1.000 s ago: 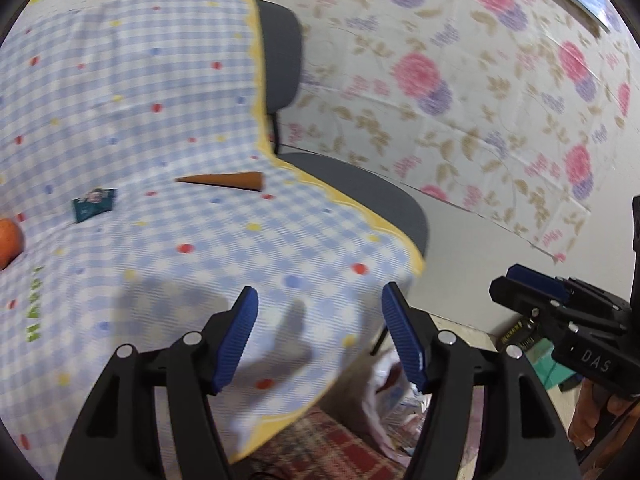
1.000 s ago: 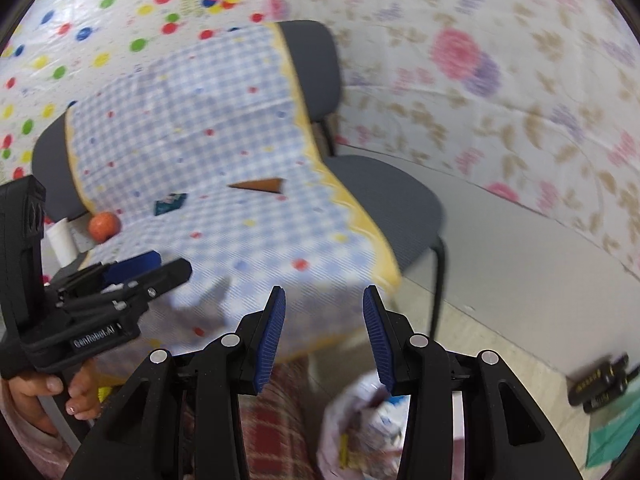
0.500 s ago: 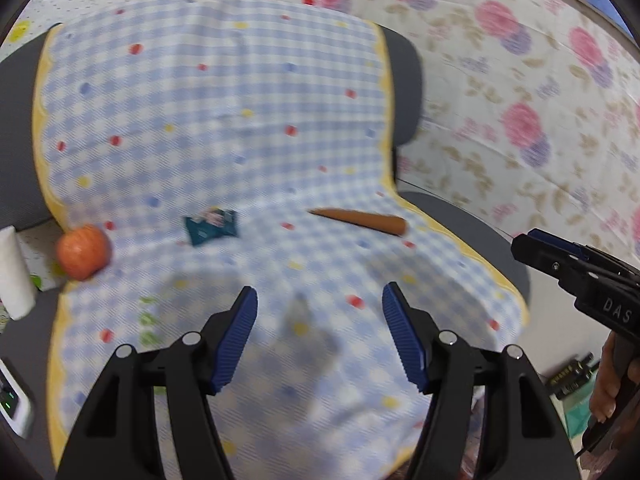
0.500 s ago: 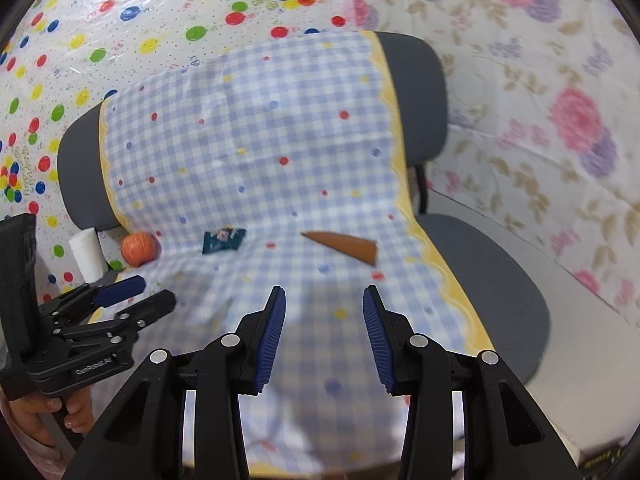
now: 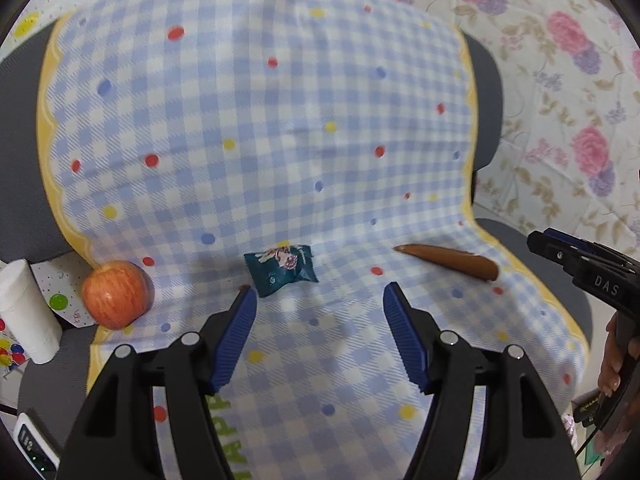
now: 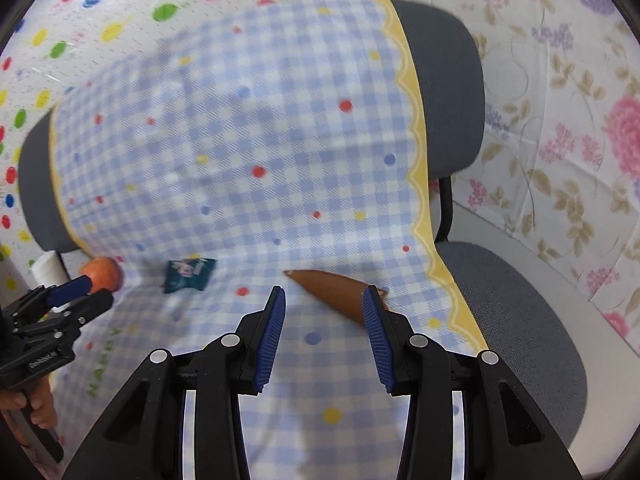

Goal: Collect trash
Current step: 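Return both tools to the chair toward the teal wrapper and brown scrap, then grasp the teal candy wrapper with the left tool while the right tool grasps the brown scrap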

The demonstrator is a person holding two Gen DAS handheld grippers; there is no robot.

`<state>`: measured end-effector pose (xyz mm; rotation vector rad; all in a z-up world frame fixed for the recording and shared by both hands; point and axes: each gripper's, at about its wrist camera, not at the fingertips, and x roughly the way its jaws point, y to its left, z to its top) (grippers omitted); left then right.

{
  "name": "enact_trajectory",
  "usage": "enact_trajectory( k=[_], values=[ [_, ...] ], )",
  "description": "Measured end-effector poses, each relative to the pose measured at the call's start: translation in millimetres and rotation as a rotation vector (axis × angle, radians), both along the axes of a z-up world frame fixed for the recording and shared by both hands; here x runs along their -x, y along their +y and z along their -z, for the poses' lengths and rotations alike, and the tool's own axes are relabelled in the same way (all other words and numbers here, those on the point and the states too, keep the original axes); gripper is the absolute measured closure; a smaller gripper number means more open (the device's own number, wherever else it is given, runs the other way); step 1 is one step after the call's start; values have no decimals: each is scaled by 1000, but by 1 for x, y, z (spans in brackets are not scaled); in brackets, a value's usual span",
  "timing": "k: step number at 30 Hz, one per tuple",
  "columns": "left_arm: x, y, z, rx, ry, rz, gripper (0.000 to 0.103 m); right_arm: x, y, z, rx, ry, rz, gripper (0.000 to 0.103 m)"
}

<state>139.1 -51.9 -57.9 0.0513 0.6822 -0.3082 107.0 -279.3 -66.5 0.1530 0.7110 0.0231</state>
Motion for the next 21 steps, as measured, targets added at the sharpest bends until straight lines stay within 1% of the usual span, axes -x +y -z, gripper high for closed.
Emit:
enact_trajectory(
  k=[4, 7, 10, 14, 18, 21],
  values=[
    [-17, -9, 22, 5, 51, 0, 39, -20, -13, 34, 10, 67, 14, 61],
    [-32, -23, 37, -14, 81, 7, 39, -31, -22, 54, 14, 109, 22, 61],
    [-47, -32, 45, -26, 110, 0, 39, -42, -29, 65, 11, 138, 26, 61],
    [-63, -37, 49, -37, 141, -11, 39, -53, -30, 75, 9, 181, 3, 61],
    [-76, -36, 52, -53, 173, -35, 39, -62, -31, 79, 1, 200, -10, 61],
    [-85, -30, 56, -35, 204, -55, 38, -68, -29, 83, -5, 224, -29, 61]
  ],
)
